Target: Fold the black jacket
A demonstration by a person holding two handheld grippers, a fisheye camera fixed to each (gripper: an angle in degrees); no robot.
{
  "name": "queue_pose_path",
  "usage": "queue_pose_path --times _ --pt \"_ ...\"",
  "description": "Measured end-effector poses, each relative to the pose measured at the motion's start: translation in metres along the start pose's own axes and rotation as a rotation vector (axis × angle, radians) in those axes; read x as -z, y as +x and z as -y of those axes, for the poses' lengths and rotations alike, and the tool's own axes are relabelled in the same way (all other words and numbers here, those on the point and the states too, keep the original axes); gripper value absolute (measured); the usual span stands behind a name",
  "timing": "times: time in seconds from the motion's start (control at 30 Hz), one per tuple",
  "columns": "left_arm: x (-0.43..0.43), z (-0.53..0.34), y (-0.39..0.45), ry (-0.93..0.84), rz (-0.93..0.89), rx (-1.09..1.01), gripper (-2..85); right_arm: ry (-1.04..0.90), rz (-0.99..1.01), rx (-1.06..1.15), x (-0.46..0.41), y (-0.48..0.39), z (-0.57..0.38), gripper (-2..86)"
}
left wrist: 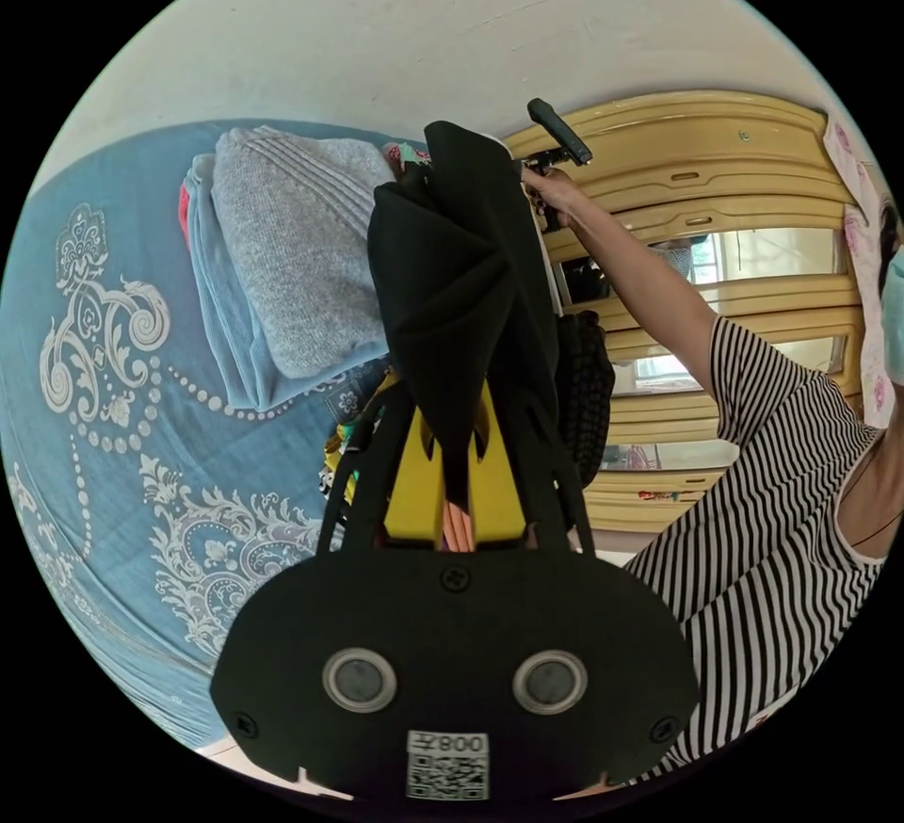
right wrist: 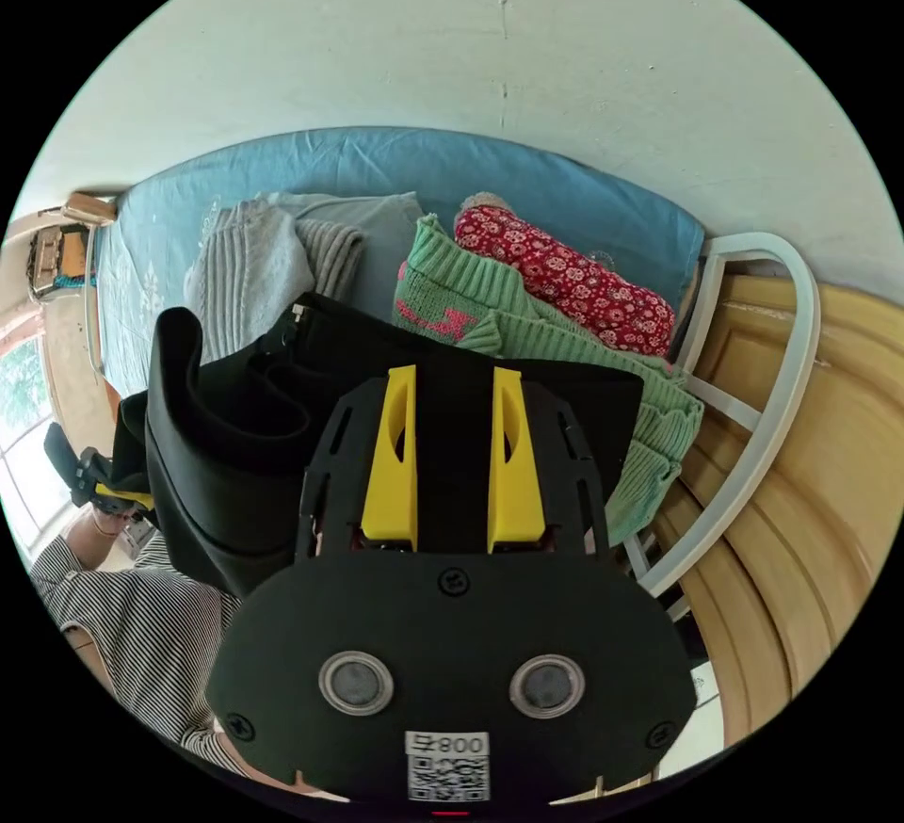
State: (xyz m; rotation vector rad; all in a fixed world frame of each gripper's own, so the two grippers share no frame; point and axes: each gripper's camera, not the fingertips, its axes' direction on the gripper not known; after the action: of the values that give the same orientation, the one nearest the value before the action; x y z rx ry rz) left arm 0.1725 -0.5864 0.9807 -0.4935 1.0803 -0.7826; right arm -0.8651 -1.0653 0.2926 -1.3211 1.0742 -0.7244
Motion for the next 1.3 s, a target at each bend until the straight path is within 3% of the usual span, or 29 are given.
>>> queue_pose_path --times 0.13,0.3,0.47,0.63,0.77,0.93,1.0,1.1,1.17,1.3 --pt "0.006 -0.030 0.001 0.008 -0.003 -0.002 3.1 -0.032 -0.015 -0.007 -0.026 -0.020 0.010 6.2" --pt "0.033 -0.073 0.012 0.087 -0.048 -0.037 3.6 0.060 0.089 -0.067 -0.017 -0.020 -0.012 2.9" --pt "0.083 -0.120 0.038 0.209 -0.115 -0.141 4.2 0.410 0.362 -0.138 0.043 -0.004 -0.108 2.1" --pt "0.157 -0.178 0.068 0.347 -0.081 -0.296 4.5 0.709 0.480 -0.121 0.099 -0.018 -0.211 1.9" --pt "0.243 -0.257 0.091 0.498 0.033 -0.426 4.5 0.969 0.563 -0.019 0.137 -0.060 -0.295 1.9" --pt "0.349 -0.376 0.103 0.680 0.145 -0.504 4.4 1.078 0.615 0.181 0.142 -0.151 -0.356 2.0" --pt "0.382 -0.423 0.099 0.716 0.164 -0.499 4.5 1.046 0.647 0.301 0.126 -0.203 -0.366 2.0" --pt "0.424 -0.499 0.084 0.748 0.221 -0.455 4.6 0.849 0.721 0.499 0.062 -0.305 -0.368 1.9" --pt "0.451 -0.553 0.064 0.749 0.228 -0.415 4.5 0.523 0.882 0.516 -0.042 -0.388 -0.356 1.7" --pt "0.490 -0.625 0.032 0.717 0.182 -0.358 4.4 0.065 0.981 0.402 -0.223 -0.507 -0.364 0.8"
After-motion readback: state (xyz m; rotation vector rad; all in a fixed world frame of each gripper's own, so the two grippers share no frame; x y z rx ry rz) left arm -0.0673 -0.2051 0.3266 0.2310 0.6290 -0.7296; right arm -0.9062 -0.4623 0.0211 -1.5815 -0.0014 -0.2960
